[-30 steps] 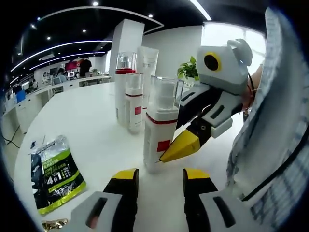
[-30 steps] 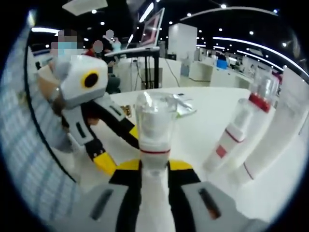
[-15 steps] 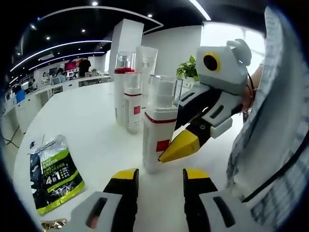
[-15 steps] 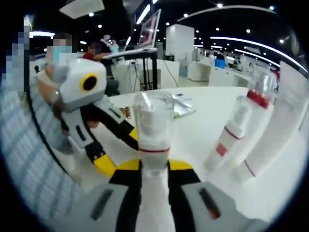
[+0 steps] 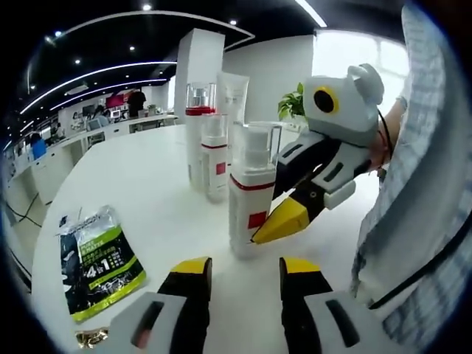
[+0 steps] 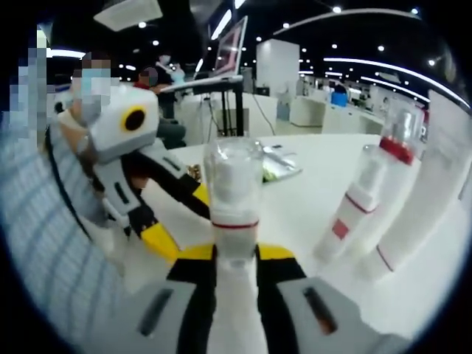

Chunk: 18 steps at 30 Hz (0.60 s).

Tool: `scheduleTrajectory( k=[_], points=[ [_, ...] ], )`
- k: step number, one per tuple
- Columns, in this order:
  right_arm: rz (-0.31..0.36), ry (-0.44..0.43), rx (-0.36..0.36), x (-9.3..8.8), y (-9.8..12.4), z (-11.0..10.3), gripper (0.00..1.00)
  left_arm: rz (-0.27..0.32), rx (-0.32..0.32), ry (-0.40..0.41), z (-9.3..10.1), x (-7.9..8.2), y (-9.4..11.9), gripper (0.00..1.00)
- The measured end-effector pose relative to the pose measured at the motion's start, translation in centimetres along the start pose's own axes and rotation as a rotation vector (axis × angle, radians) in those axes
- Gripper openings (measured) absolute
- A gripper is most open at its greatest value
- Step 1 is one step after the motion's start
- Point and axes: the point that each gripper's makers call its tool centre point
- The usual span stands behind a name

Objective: Arrange the skincare products in the storage area until every visible bottle or jar stands upright without overlapping.

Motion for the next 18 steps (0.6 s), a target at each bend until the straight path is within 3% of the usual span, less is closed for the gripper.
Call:
scheduleTrajectory(
  k=[13,18],
  points=[
    [-0.007,0.032,0.023,-0.11,0.04,-0.15,0.18,0.06,0.068,0.022,-0.12,0.49,1.01,0.38],
    [-0.002,0.026,0.023,-0.09,0.02,-0.12,0.18,0.045,0.076,0.02,0.15,0.0,1.0,0.38]
  ],
)
Point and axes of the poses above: the point that each gripper's makers call its tool centre point, and the gripper's own axes: y roughly backward along the fingers, z roughly to its right, x roughly out of its top, and after that the axes turned 10 degrees about z, right-handed
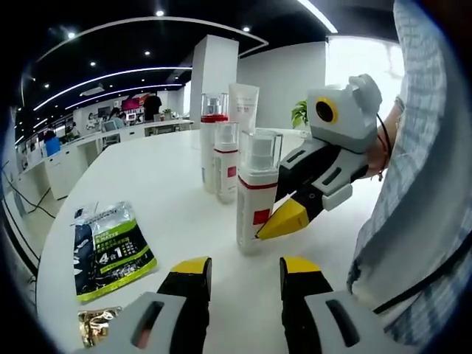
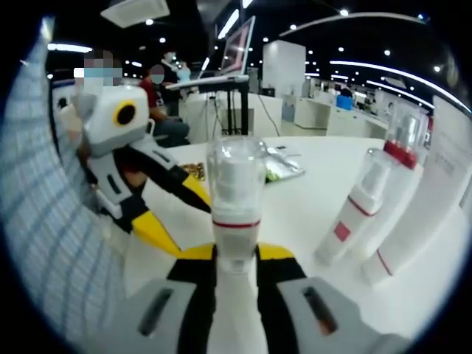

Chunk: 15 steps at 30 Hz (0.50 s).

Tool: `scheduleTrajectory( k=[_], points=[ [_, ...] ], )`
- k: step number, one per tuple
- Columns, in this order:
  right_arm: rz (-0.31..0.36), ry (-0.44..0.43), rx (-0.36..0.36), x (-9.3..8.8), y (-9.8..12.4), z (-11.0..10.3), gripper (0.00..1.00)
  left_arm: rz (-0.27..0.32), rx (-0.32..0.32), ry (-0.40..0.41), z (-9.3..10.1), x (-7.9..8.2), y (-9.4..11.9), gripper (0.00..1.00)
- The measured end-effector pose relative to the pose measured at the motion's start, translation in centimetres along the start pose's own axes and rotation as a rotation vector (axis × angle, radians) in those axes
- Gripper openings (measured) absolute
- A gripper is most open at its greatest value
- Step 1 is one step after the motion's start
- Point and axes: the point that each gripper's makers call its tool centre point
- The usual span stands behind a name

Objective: Arrange the skincare products in the storage area until every visible bottle or jar stands upright without overlapping.

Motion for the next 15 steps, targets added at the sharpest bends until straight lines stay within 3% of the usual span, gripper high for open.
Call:
scheduleTrajectory(
  k=[15],
  points=[
    [0.001,0.0,-0.002,0.04,-0.12,0.02,0.18,0.065,0.06,0.025,-0.46,0.21,0.77,0.39]
  ],
)
Point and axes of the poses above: the point that each gripper's makers call its tool centre point, and the gripper's own axes: y roughly backward along the fingers, z roughly to its right, x roughly out of its top, and after that the axes turned 10 degrees about z, right-handed
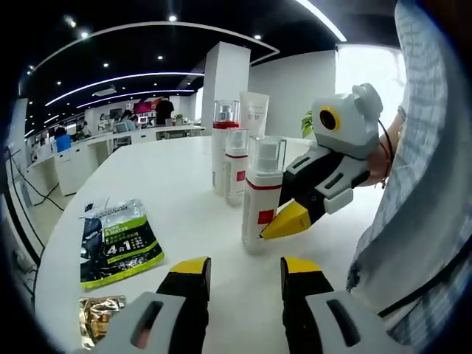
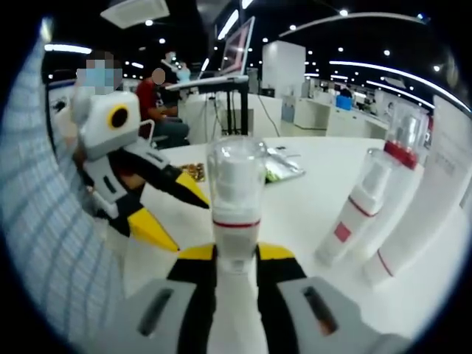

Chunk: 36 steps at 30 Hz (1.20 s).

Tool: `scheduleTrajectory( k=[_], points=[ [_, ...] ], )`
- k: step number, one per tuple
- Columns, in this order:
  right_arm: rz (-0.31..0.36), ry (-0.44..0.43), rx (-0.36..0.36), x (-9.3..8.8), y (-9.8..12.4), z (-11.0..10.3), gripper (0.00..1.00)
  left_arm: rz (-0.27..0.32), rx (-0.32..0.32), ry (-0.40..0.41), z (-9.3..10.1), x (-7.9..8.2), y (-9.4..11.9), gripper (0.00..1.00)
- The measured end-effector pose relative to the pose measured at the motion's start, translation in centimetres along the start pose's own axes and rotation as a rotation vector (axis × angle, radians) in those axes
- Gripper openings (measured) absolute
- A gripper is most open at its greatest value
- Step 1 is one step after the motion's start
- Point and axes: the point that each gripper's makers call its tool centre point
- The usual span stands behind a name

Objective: Arrange the skincare products in the storage area until every visible bottle or jar stands upright without overlapping.

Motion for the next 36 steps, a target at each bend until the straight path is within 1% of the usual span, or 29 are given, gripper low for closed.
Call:
scheduleTrajectory(
  k=[6,11,14,16,17,19,22,24,25,27,28,30,33,36],
  points=[
    [0.0,0.005,0.003,0.0,-0.1,0.1,0.18,0.011,0.011,0.005,-0.2,-0.1,0.3,0.39],
    [0.016,0.002,-0.003,0.1,-0.2,0.1,0.18,0.013,0.028,0.003,-0.6,-0.5,0.5,0.39],
    [0.021,0.001,0.003,0.1,-0.2,0.1,0.18,0.032,0.056,0.005,-0.6,-0.3,0.7,0.39],
    [0.012,0.004,0.013,0.1,-0.1,0.1,0.18,0.05,0.097,0.038,-0.6,-0.1,0.8,0.39],
    [0.007,0.01,0.017,0.1,-0.1,0.1,0.18,0.05,0.103,0.047,-0.5,-0.1,0.9,0.39],
    [0.01,0.014,0.028,0.1,-0.2,0.1,0.18,0.062,0.107,0.033,0.3,0.1,1.4,0.39],
    [0.016,-0.004,0.022,0.1,-0.4,0.2,0.18,0.049,0.119,0.025,0.6,-0.2,1.8,0.39],
    [0.01,0.0,0.023,0.1,-0.5,0.2,0.18,0.063,0.151,0.026,0.4,-0.2,2.4,0.39],
    [0.001,0.023,0.036,0.1,-0.5,0.1,0.18,0.082,0.171,0.042,0.3,0.0,2.6,0.39],
    [-0.004,0.025,0.042,0.0,-0.5,0.1,0.18,0.094,0.186,0.049,0.2,0.1,2.8,0.39],
    [-0.008,0.027,0.049,0.0,-0.5,0.2,0.18,0.108,0.203,0.057,0.0,0.3,2.8,0.39],
    [-0.011,0.035,0.054,0.0,-0.6,0.1,0.18,0.111,0.205,0.057,-0.1,0.4,2.7,0.39],
    [-0.009,0.032,0.057,0.0,-0.7,0.1,0.18,0.098,0.212,0.046,-0.4,0.4,2.4,0.39],
    [-0.008,0.034,0.061,0.0,-0.7,0.1,0.18,0.103,0.218,0.045,-0.9,0.7,2.2,0.39]
  ],
)
Point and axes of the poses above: the point that each gripper's makers call its tool centre point, and the gripper's own axes: y roughly backward along the fingers, z roughly to its right, x roughly out of its top, and after that the axes turned 10 degrees about z, right-handed
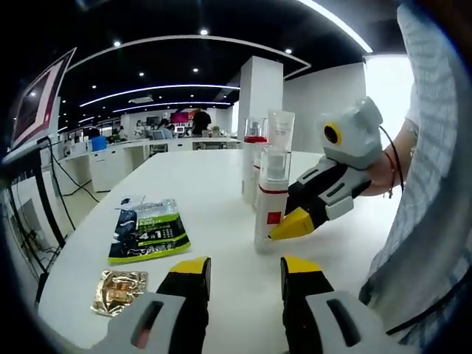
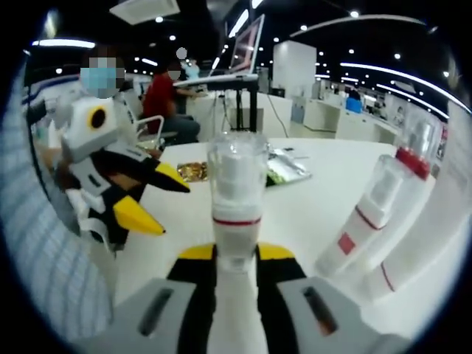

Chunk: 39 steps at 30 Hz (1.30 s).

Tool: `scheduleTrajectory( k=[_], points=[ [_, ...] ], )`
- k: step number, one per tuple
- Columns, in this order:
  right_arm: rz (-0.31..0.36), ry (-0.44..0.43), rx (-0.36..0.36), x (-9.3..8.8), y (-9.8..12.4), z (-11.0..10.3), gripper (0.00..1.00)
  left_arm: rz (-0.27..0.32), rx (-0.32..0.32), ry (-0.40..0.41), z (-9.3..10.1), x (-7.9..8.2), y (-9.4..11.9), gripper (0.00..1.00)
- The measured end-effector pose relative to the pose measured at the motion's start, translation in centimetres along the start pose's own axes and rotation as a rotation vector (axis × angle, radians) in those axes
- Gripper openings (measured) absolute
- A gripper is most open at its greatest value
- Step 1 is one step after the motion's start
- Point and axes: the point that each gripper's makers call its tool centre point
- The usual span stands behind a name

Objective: Arrange the skincare products in the storage area until every visible bottle or jar stands upright without overlapping.

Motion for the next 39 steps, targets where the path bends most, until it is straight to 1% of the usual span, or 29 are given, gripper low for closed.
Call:
scheduleTrajectory(
  k=[5,10,18,20,23,27,30,34,37,39],
  points=[
    [0.004,-0.003,0.0,-0.2,0.3,0.2,0.18,-0.016,-0.013,-0.005,0.2,-0.4,-0.8,0.39],
    [0.005,-0.008,-0.015,-0.5,1.1,0.8,0.18,-0.029,-0.039,-0.007,0.6,-0.6,-1.5,0.39],
    [0.008,-0.037,-0.076,-1.2,2.8,2.2,0.18,-0.015,-0.043,-0.003,0.2,-0.1,-1.9,0.39],
    [0.013,-0.055,-0.114,-1.5,3.6,3.1,0.18,-0.015,-0.041,0.016,0.1,-0.3,-1.9,0.39],
    [0.015,-0.065,-0.158,-1.8,4.5,4.2,0.18,-0.036,-0.046,0.014,0.0,-1.1,-1.9,0.38],
    [0.017,-0.078,-0.215,-2.2,5.3,6.0,0.18,-0.042,-0.056,0.023,0.1,-1.6,-1.9,0.39],
    [0.023,-0.084,-0.252,-2.3,5.6,7.3,0.18,-0.045,-0.06,0.023,0.1,-1.7,-1.9,0.39],
    [0.031,-0.077,-0.274,-2.2,5.3,8.5,0.19,-0.048,-0.063,0.03,0.0,-1.8,-1.9,0.39],
    [0.013,-0.04,-0.301,-2.4,5.1,9.3,0.19,-0.048,-0.064,0.029,-0.2,-1.8,-1.7,0.39],
    [0.012,-0.045,-0.312,-2.5,5.2,9.6,0.19,-0.046,-0.066,0.034,-0.2,-1.7,-1.6,0.39]
  ],
)
Point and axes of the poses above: the point that each gripper's makers call its tool centre point, and the gripper's own axes: y roughly backward along the fingers, z roughly to its right, x roughly out of its top, and after that the axes turned 10 degrees about z, right-handed
